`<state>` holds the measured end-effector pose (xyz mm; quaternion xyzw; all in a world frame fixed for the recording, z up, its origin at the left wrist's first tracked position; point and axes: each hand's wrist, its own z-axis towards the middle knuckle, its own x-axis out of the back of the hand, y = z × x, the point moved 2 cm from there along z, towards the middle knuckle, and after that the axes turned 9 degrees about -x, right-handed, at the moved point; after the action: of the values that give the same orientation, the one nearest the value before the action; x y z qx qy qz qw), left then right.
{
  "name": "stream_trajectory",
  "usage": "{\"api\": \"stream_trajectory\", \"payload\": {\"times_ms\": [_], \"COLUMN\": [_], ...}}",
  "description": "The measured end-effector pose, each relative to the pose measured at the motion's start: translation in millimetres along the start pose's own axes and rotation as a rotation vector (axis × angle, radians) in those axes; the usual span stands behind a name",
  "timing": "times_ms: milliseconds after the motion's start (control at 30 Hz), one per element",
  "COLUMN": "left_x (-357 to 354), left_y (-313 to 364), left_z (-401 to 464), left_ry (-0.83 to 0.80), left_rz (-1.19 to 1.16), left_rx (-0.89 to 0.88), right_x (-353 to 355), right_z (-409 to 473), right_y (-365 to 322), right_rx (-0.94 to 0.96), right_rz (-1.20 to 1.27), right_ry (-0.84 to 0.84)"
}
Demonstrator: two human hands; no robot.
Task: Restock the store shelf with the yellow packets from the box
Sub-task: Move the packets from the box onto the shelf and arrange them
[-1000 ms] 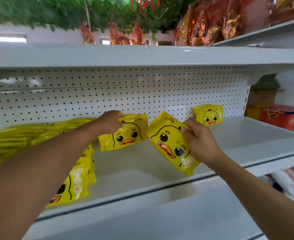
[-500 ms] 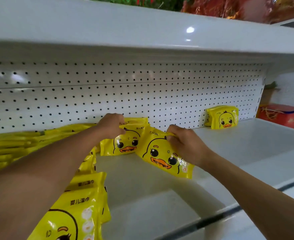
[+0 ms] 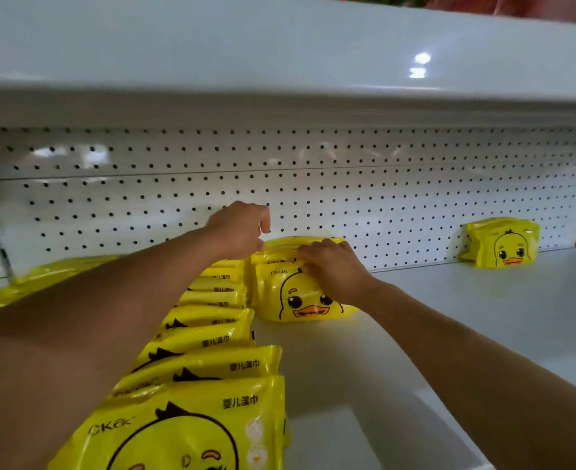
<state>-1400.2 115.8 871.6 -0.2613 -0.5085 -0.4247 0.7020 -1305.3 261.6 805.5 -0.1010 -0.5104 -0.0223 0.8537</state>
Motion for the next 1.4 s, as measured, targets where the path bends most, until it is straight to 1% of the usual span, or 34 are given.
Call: {"api": "stream_trajectory", "payload": {"times_ms": [100, 233, 400, 533, 767, 867, 1067, 1200, 1267, 1400], "left_x": [-1.3, -1.8, 2.6, 6.7, 2.8, -11.8, -59.9, -104.0, -131.6, -195.2], "left_y": [-1.8, 3.3, 24.6, 60.2, 155.5, 212.4, 325.0, 391.8, 419.1, 456.4], "left_z": [-4.8, -10.6, -18.3, -24.4, -39.8, -50.6, -81.8, -111.6, -127.0, -156.8], "left_ry": [-0.006, 0.001, -0.002, -0.003, -0.028, -0.067, -0.089, -0.114, -0.178, -0.339], "left_rz": [0.015, 0.036, 0.068, 0.081, 0.047, 0.003, -0.093, -0.157, -0.18, -0.216], "left_rx": [-0.005, -0.016, -0.022, -0.053, -0.104, -0.121, -0.236, -0.312, -0.354, -0.402], "right_x": [-7.1, -3.6, 18.8, 45.6, 90.9, 111.5, 132.7, 129.0, 120.3, 91.9], "right_z": [2.5, -8.2, -38.4, -75.4, -163.2, -215.0, -329.8, -406.0, -443.5, -509.9], "right_y": [-0.8, 0.6, 10.7, 20.1, 52.2, 76.7, 134.3, 171.2, 188.0, 215.3], "right_rx": [-0.041, -0.103, -0.135, -0.119, -0.118, -0.134, -0.179, -0.298, -0.376, -0.538], "right_rz": [-0.049, 0.012, 0.056, 0.074, 0.039, 0.042, 0.003, -0.029, -0.034, 0.005], "right_ry": [0.037, 0.089, 0.022, -0.023, -0.036, -0.011, 0.036, -0.034, -0.091, -0.266]}}
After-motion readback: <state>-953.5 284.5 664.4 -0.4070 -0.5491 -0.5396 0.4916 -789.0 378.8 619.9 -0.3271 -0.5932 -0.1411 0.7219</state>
